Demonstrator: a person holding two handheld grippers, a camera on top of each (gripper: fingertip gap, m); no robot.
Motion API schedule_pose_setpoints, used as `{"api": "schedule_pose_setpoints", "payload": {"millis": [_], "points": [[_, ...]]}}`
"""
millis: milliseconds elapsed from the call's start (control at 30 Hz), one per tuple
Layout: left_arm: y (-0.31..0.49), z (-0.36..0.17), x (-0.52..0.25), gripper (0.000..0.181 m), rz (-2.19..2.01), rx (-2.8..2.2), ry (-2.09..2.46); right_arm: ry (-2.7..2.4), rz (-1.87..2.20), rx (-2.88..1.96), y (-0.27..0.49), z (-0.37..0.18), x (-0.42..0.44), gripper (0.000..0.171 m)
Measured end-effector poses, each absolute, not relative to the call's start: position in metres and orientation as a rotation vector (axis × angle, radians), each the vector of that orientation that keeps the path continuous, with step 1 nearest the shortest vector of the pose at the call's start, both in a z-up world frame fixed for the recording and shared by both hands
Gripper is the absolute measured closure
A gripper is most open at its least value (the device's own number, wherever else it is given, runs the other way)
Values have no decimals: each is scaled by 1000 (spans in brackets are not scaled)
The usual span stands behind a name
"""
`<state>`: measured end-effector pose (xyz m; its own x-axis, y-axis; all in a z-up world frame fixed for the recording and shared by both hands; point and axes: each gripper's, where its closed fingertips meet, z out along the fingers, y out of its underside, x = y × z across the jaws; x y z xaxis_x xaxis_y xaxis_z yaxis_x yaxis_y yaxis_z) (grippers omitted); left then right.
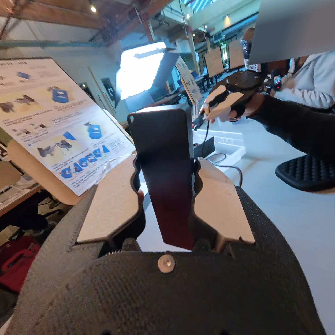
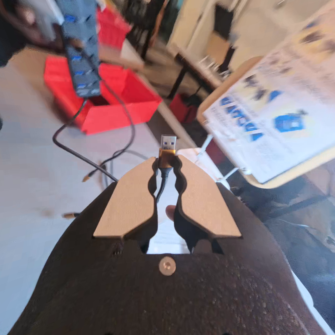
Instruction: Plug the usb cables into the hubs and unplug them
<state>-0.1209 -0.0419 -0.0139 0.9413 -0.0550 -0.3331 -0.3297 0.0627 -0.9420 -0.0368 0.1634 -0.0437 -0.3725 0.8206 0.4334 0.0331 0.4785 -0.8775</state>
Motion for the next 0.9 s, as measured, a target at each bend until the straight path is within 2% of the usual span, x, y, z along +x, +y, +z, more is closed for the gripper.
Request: {"api": "schedule_pose_setpoints", "payload": {"millis": [133,200,267,467,600,667,767,900], "points": [[-41,-7,-127,123,255,-1479,270,-1277,1022,-751,227,28,-3,155],[-36,-9,-131,123,275,-1489,243,-1153,967,-785,255,40,11,155],[-33,-10,-128,123,266,-1493,246,-1161,826,-855,280,28,11,155],[-28,-8,-117,123,268,-1490,271,-1575,501,-1137,307,-69,-18,155],[-26,-9,-118,123,263,-1492,266,-1600,238,-1336,339,-98,-6,155],[-24,-11,-118,123,254,-1498,262,-1558,47,-1520,366,-114,16,144],[-18,-15,-115,123,245,-1513,270,-1454,-52,-1594,389,-112,31,129],[-8,-23,-107,123,226,-1543,301,-1465,224,-1419,348,-83,3,130]]}}
